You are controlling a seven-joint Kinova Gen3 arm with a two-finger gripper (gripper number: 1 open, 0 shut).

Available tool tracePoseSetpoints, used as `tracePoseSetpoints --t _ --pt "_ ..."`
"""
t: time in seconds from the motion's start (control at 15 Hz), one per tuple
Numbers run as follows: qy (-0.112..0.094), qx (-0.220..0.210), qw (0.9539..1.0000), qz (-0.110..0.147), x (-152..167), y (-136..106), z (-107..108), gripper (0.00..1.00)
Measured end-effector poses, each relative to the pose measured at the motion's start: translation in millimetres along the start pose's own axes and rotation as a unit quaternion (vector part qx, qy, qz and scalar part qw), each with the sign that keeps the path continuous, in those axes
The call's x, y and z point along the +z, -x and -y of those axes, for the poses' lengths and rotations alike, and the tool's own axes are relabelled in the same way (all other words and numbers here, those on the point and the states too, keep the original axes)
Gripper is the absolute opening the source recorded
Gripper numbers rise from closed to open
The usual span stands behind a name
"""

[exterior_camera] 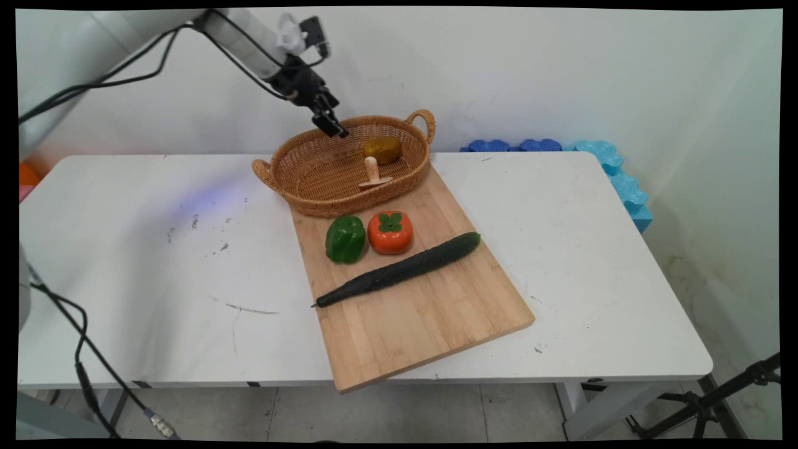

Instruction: Pick up the potato from the vegetable basket

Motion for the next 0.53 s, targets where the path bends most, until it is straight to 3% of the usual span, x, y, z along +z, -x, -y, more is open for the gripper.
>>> tracePoseSetpoints --t 0.53 --pt "0.024 0.017 0.9995 0.008 66 -28 4 1.00"
